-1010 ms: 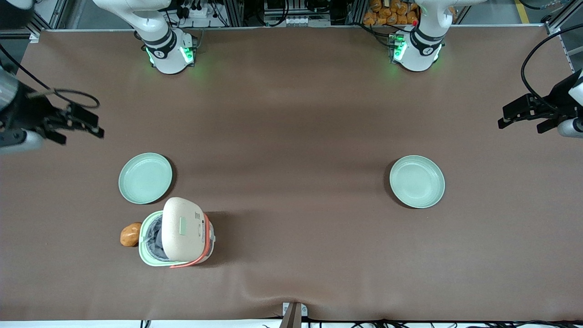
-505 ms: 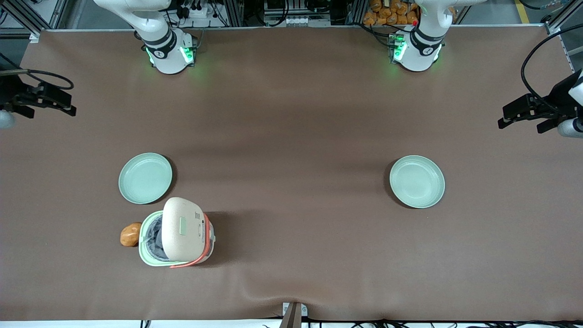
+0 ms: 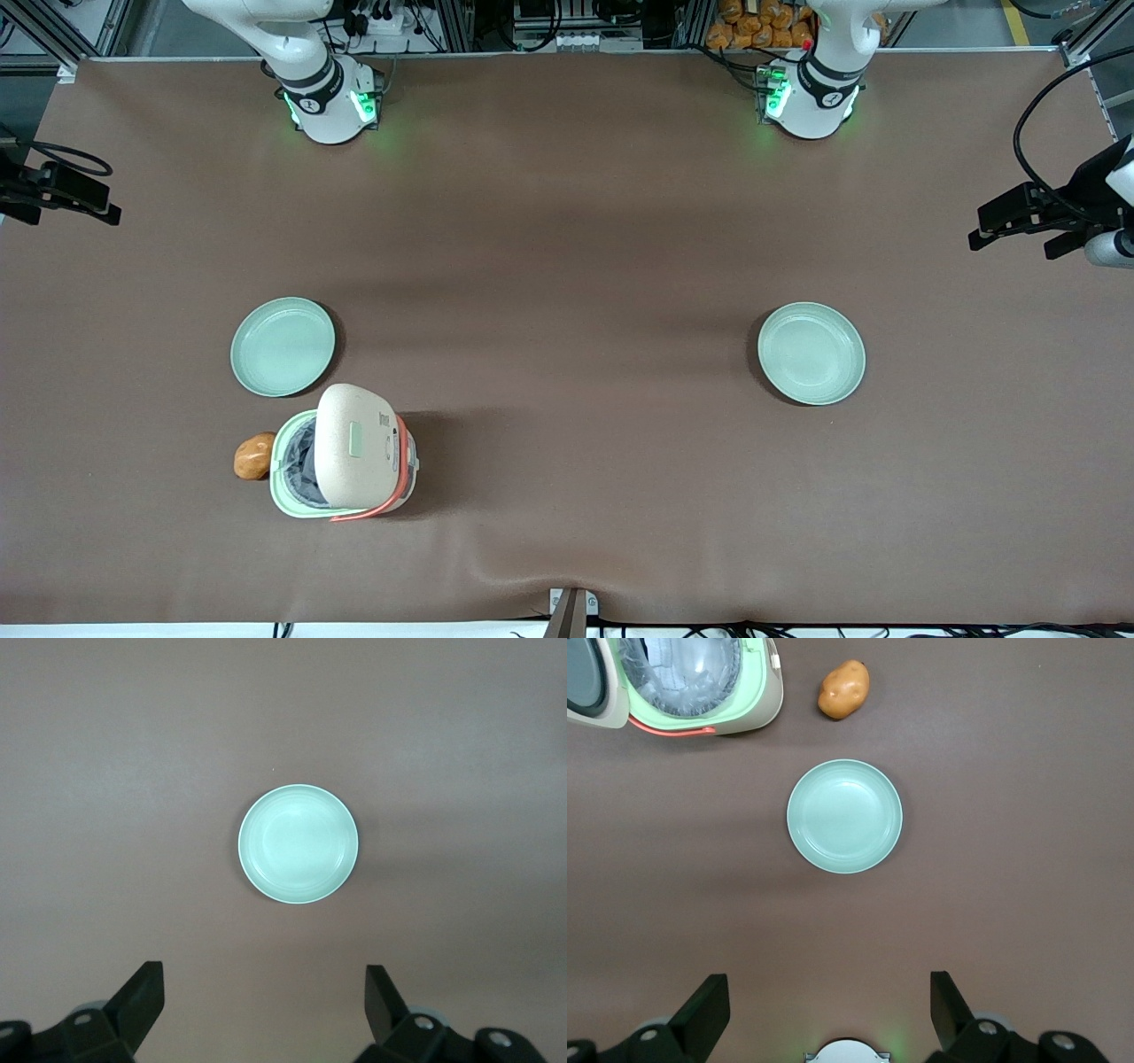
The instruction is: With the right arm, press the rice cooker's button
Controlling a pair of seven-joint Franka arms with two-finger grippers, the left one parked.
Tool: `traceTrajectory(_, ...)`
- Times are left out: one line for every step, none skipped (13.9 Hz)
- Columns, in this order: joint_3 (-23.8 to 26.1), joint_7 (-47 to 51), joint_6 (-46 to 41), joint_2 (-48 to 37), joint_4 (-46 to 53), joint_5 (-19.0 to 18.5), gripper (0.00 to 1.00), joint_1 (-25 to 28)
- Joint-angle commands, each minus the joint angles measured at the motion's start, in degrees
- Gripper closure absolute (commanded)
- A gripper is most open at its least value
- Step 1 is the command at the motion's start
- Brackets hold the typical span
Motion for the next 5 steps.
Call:
traceTrajectory(0.24,0.07,-0.65,-1.59,-1.31,-0.36,0.00,0.00)
traceTrajectory(0.24,0.07,-0.82,-1.59,-1.31,-0.28,0.00,0.00)
traceTrajectory(0.24,0.15,-1.00,-1.50,-1.31,-0.28,0.00,0.00)
traceTrajectory(0.32,0.15,-1.00,-1.50,-1.31,-0.19,0.00,0.00)
traceTrajectory(0.32,0.15,-1.26,-1.42,-1.31,-0.19,0.00,0.09)
